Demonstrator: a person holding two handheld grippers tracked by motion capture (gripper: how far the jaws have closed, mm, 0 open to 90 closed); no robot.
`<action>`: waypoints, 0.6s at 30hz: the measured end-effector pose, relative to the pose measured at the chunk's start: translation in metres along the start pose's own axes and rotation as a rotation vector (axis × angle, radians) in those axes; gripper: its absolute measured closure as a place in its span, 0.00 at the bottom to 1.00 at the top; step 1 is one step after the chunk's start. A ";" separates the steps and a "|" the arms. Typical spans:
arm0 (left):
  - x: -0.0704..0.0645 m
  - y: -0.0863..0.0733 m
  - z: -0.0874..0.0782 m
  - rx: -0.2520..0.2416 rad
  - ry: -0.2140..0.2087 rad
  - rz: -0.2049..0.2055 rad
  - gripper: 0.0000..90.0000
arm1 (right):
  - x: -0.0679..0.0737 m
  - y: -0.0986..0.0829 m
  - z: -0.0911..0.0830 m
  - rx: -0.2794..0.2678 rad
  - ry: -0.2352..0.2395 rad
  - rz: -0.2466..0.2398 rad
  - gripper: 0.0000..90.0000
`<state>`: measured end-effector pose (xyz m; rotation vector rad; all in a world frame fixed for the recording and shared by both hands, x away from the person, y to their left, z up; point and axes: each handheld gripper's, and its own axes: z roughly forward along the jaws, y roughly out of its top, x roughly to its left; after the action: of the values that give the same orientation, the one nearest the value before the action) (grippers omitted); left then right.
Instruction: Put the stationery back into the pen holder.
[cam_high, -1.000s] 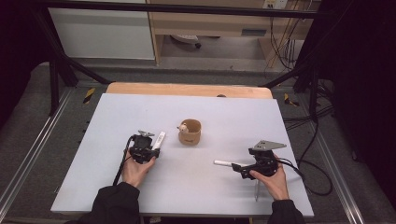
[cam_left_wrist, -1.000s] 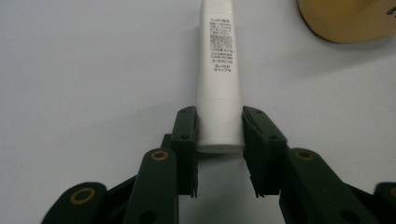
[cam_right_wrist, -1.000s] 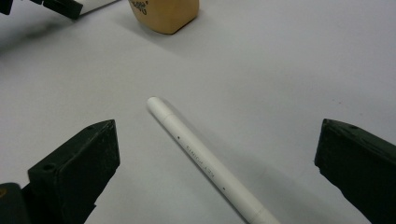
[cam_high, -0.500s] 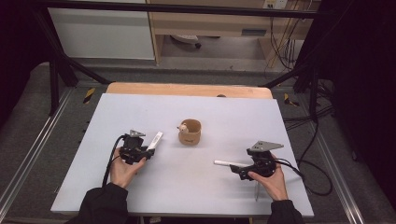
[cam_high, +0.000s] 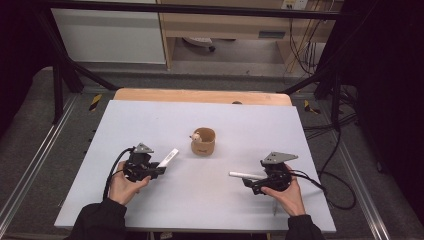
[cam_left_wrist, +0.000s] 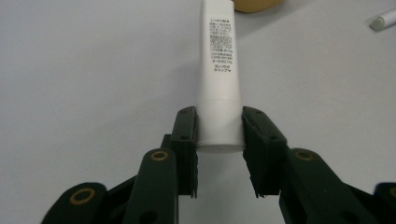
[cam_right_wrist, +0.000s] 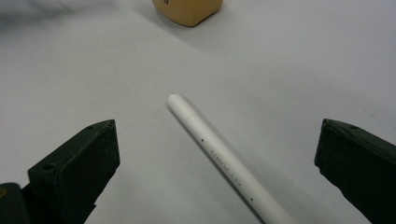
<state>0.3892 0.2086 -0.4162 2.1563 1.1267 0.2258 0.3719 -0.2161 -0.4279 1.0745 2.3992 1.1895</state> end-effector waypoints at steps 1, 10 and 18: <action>-0.001 0.000 0.000 0.003 -0.009 0.002 0.74 | 0.001 0.001 0.000 0.001 0.000 -0.004 0.01; -0.010 0.001 -0.001 0.022 -0.074 0.069 0.74 | 0.012 0.007 0.005 0.009 0.003 -0.044 0.01; -0.018 0.005 0.000 0.046 -0.111 0.125 0.74 | 0.025 0.013 0.014 0.036 0.009 -0.095 0.01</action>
<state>0.3815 0.1924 -0.4099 2.2534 0.9443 0.1349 0.3677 -0.1851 -0.4245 0.9550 2.4576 1.1263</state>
